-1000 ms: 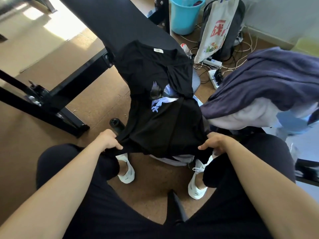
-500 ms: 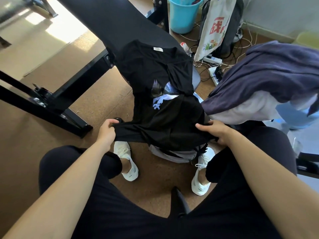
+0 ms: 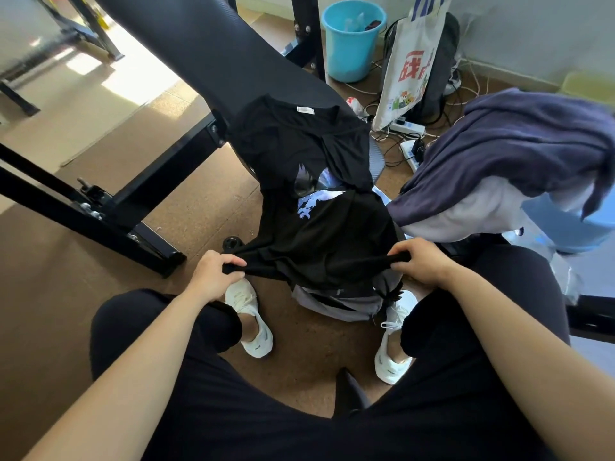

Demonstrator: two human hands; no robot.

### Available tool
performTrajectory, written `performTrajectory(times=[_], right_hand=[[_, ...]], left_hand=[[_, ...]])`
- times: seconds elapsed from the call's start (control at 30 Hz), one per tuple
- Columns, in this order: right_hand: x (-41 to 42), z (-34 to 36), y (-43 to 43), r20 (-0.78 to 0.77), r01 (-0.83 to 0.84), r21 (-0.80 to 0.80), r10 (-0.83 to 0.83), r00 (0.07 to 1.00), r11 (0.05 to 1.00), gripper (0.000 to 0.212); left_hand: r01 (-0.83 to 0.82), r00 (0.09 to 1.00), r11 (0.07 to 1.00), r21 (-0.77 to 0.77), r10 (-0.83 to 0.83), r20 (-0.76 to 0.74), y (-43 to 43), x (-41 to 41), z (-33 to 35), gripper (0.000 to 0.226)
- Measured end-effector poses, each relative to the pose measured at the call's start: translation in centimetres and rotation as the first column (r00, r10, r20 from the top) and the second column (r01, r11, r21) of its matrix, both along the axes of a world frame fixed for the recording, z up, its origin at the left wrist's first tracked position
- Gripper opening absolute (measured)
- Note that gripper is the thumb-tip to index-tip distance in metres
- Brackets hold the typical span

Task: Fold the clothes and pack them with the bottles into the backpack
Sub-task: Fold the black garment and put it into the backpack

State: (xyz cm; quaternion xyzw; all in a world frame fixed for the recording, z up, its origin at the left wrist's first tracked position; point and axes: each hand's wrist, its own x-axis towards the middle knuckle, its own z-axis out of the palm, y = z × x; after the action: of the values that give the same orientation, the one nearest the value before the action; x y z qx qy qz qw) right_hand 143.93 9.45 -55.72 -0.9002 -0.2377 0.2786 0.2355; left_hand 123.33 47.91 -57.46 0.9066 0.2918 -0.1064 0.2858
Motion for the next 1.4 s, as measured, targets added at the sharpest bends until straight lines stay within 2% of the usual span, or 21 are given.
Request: performTrajectory(times=[0.1, 0.2, 0.3, 0.47, 0.53, 0.6, 0.67, 0.7, 0.77, 0.83, 0.9, 0.93, 1.0, 1.03, 1.1, 1.17, 1.23, 1.3, 1.37, 1.4], right_hand=[[0.5, 0.3, -0.9, -0.045, 0.183, 0.131, -0.178, 0.983, 0.974, 0.011], [1.0, 0.4, -1.3, -0.101, 0.352, 0.239, -0.338, 0.936, 0.905, 0.024], [0.8, 0.9, -0.9, -0.223, 0.538, 0.311, -0.49, 0.843, 0.783, 0.024], [1.2, 0.7, -0.7, -0.335, 0.737, 0.33, -0.657, 0.675, 0.589, 0.018], [1.4, 0.6, -0.8, -0.431, 0.822, 0.339, -0.701, 0.568, 0.457, 0.02], [1.6, 0.5, -0.9, -0.48, 0.854, 0.363, -0.711, 0.513, 0.372, 0.019], [1.6, 0.4, -1.1, -0.476, 0.841, 0.396, -0.701, 0.531, 0.368, 0.012], [1.5, 0.5, -1.2, -0.445, 0.82, 0.407, -0.697, 0.562, 0.402, 0.007], [1.3, 0.9, -1.5, -0.302, 0.75, 0.401, -0.696, 0.651, 0.527, 0.008], [1.0, 1.5, -1.6, -0.135, 0.69, 0.385, -0.702, 0.7, 0.613, 0.011], [1.0, 1.7, -1.7, 0.048, 0.634, 0.379, -0.699, 0.714, 0.674, 0.011], [1.0, 1.6, -1.7, 0.127, 0.601, 0.328, -0.664, 0.737, 0.729, 0.011], [0.9, 1.5, -1.6, 0.205, 0.512, 0.126, -0.527, 0.825, 0.85, 0.011], [0.9, 1.4, -1.6, 0.207, 0.487, 0.057, -0.487, 0.848, 0.872, 0.014], [0.7, 1.8, -1.5, 0.224, 0.517, 0.068, -0.518, 0.825, 0.853, 0.023], [0.7, 2.9, -1.3, 0.245, 0.579, 0.165, -0.601, 0.76, 0.799, 0.027], [1.1, 3.7, -0.7, 0.139, 0.645, 0.278, -0.694, 0.707, 0.712, 0.03], [1.9, 4.3, 0.4, -0.104, 0.713, 0.422, -0.752, 0.651, 0.56, 0.033], [3.3, 5.0, 1.9, -0.26, 0.719, 0.538, -0.725, 0.638, 0.44, 0.035], [4.1, 5.6, 2.8, -0.276, 0.704, 0.577, -0.712, 0.646, 0.416, 0.035]], left_hand=[[0.109, 0.986, 0.992, -0.067, -0.116, -0.121, 0.1, -0.6, 1.5, 0.021], [0.133, 0.976, 0.989, -0.064, -0.142, -0.167, 0.7, -1.3, 2.1, 0.014], [0.013, 0.993, 0.998, -0.055, -0.019, -0.117, 0.9, -1.4, 2.7, 0.006], [-0.147, 0.989, 0.985, -0.094, 0.143, -0.048, 0.4, -1.7, 3.1, 0.02], [-0.243, 0.968, 0.951, -0.19, 0.25, 0.013, 0.4, -1.7, 3.1, 0.023], [-0.379, 0.9, 0.845, -0.377, 0.431, 0.063, 0.6, -1.6, 3.1, 0.023], [-0.468, 0.798, 0.687, -0.556, 0.599, 0.068, 0.7, -1.3, 3.2, 0.022], [-0.498, 0.746, 0.635, -0.59, 0.66, 0.082, 0.8, -1.2, 3.3, 0.022], [-0.561, 0.672, 0.641, -0.524, 0.722, 0.164, 1.0, -1.2, 3.4, 0.019], [-0.616, 0.661, 0.71, -0.34, 0.701, 0.267, 1.0, -1.4, 3.5, 0.015], [-0.603, 0.717, 0.787, -0.13, 0.606, 0.345, 0.8, -1.6, 3.7, 0.015], [-0.557, 0.774, 0.83, -0.03, 0.532, 0.342, 0.9, -1.7, 3.8, 0.016], [-0.374, 0.914, 0.921, 0.111, 0.346, 0.211, 1.0, -2.1, 3.9, 0.019], [-0.258, 0.964, 0.952, 0.164, 0.243, 0.104, 1.1, -2.3, 4.0, 0.025], [-0.062, 0.99, 0.966, 0.249, 0.09, -0.105, 1.4, -2.8, 4.3, 0.03], [0.025, 0.981, 0.955, 0.295, 0.033, -0.189, 1.6, -3.0, 5.1, 0.029], [0.026, 0.983, 0.951, 0.309, 0.032, -0.179, 2.1, -2.5, 6.2, 0.028], [-0.048, 0.988, 0.961, 0.274, 0.086, -0.13, 2.6, -1.0, 7.8, 0.027], [-0.205, 0.978, 0.972, 0.116, 0.208, -0.015, 3.2, 1.3, 9.4, 0.029], [-0.296, 0.953, 0.955, -0.007, 0.296, 0.062, 3.7, 2.6, 10.0, 0.03]])
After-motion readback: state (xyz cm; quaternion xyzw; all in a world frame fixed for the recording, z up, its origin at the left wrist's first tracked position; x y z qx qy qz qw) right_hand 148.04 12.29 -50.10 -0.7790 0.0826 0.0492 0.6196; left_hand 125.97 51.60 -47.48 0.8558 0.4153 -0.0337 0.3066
